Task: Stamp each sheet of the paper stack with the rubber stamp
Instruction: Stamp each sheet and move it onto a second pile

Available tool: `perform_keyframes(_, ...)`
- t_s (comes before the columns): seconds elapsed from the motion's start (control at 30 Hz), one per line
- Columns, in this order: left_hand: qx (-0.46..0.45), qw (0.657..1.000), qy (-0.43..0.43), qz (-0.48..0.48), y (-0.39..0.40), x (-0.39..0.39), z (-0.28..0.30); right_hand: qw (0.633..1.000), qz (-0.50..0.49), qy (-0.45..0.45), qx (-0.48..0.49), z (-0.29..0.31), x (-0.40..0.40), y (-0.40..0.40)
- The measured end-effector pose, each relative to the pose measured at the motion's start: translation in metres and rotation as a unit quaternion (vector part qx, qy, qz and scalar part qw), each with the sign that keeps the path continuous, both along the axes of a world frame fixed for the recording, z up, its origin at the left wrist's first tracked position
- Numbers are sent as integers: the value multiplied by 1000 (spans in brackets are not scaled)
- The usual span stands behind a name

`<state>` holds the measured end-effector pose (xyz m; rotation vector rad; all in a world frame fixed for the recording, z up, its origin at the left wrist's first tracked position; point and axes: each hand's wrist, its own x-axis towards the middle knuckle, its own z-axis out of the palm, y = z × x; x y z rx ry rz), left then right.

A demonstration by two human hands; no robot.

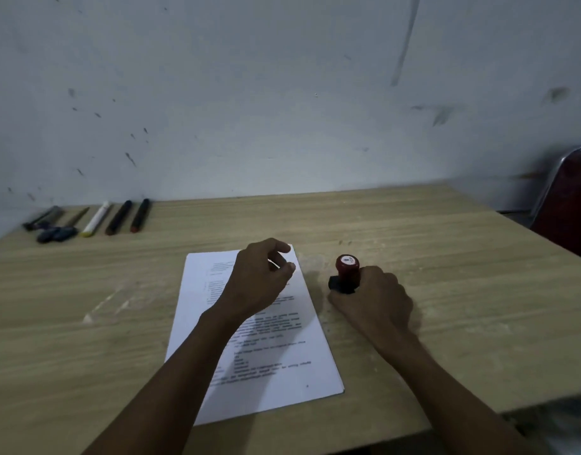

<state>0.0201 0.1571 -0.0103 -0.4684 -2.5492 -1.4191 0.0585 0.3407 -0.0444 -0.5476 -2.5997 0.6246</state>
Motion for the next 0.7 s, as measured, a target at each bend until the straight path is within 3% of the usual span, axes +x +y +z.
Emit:
perform_keyframes(0.3, -21, 1000, 5, 3, 5, 9, -5, 999, 13, -24, -36, 3, 4, 0)
perform_keyframes(0.43, -41, 999, -2, -9, 8, 12, -6, 993, 4, -18, -118, 6, 1, 7)
perform_keyframes(0.5, -52, 998, -11, -34, 9, 14, -8, 967, 46, 14, -250, 10, -1, 10)
perform_keyframes(0.57, -48, 996, -26, -67, 12, 16, -9, 916, 96, 42, -387, 18, 0, 11)
perform_keyframes(0.7, 34, 991, -33, -122, 24, 19, -4, 837, 149, 11, -526, 29, 2, 8)
